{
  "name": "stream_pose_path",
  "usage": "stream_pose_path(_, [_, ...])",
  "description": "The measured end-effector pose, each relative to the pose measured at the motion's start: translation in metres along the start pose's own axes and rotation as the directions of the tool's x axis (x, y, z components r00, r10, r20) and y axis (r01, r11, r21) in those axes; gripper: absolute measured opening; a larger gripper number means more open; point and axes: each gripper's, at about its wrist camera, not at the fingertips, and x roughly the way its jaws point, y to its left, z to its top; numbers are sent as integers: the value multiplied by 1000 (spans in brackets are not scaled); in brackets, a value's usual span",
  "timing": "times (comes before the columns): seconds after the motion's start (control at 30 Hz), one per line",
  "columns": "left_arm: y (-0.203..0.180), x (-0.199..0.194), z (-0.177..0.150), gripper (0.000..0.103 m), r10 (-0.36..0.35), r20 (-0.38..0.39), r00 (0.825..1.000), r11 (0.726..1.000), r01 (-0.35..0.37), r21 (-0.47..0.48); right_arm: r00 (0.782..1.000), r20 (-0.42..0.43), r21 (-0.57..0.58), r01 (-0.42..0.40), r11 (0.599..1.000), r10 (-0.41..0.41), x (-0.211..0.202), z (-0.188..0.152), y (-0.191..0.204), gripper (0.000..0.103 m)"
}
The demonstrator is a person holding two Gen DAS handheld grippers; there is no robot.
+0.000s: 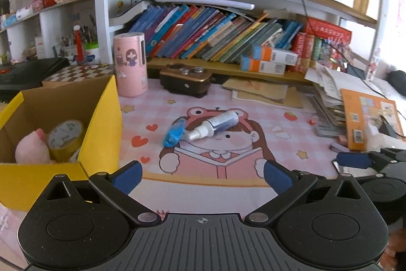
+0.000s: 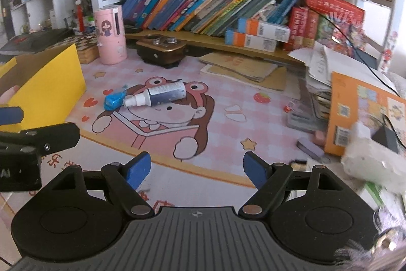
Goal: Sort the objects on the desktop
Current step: 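Move the left gripper to the blue-capped tube while the right gripper approaches the spray bottle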
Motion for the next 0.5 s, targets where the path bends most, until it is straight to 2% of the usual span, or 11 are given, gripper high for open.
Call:
stream_pose_path(0.3, [-10, 36, 21, 103, 78, -18, 997, 997, -78, 25, 996, -10, -165, -86, 982, 86, 43, 17, -8, 77])
stream_pose_path(0.5, [-9, 64, 33, 103, 105, -24, 994, 994, -104, 45, 985, 38, -327, -147, 934, 168, 72, 30, -12, 76])
